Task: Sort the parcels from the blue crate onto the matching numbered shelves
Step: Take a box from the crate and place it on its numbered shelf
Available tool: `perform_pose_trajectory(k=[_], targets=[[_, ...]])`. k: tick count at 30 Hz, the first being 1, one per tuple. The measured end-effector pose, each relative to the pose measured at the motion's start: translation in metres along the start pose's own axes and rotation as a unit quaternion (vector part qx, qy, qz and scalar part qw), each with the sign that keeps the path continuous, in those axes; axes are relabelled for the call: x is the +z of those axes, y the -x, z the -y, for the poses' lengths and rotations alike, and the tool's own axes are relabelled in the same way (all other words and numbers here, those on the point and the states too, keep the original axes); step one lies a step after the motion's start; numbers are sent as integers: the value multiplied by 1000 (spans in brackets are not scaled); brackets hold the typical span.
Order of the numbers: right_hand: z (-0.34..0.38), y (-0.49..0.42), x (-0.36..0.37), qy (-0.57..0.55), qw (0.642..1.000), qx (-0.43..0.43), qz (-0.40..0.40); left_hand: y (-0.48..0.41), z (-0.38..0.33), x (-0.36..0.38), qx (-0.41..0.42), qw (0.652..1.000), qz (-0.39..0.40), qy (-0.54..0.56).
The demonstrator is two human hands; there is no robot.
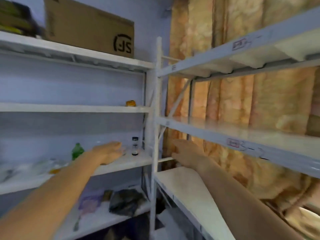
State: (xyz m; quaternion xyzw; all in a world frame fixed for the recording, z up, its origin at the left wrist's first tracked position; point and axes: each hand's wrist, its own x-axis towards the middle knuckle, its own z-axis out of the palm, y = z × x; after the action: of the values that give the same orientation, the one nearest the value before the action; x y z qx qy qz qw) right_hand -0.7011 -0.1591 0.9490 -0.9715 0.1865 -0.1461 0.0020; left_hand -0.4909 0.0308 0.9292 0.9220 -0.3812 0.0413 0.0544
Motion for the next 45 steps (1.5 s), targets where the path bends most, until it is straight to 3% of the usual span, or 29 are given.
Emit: perform_pose_trajectory(k=[6, 14, 19, 26, 33, 38, 41, 45], targets=[[108, -105, 43, -40, 998, -42, 12, -11, 118, -6, -39, 998, -15, -53], [172, -213, 116, -22, 996, -73, 41, -50, 212, 35, -56, 998, 17, -21], [189, -264, 184, -21, 992, -76, 103, -86, 255, 92, -71, 996, 47, 0], [206, -347, 333, -46, 967, -110, 225, -147, 313, 209, -138, 985, 100, 39], [208, -396, 499, -73, 925, -128, 351, -186, 336, 348, -220, 945, 199, 140], [205, -398, 614, -106, 876, -95, 462, -203, 360, 412, -266, 917, 251, 159], [206, -388, 658, -100, 868, -86, 480, -220, 384, 459, -289, 898, 283, 174], [206, -366, 737, -123, 830, -80, 539, -246, 415, 559, -367, 839, 306, 260]])
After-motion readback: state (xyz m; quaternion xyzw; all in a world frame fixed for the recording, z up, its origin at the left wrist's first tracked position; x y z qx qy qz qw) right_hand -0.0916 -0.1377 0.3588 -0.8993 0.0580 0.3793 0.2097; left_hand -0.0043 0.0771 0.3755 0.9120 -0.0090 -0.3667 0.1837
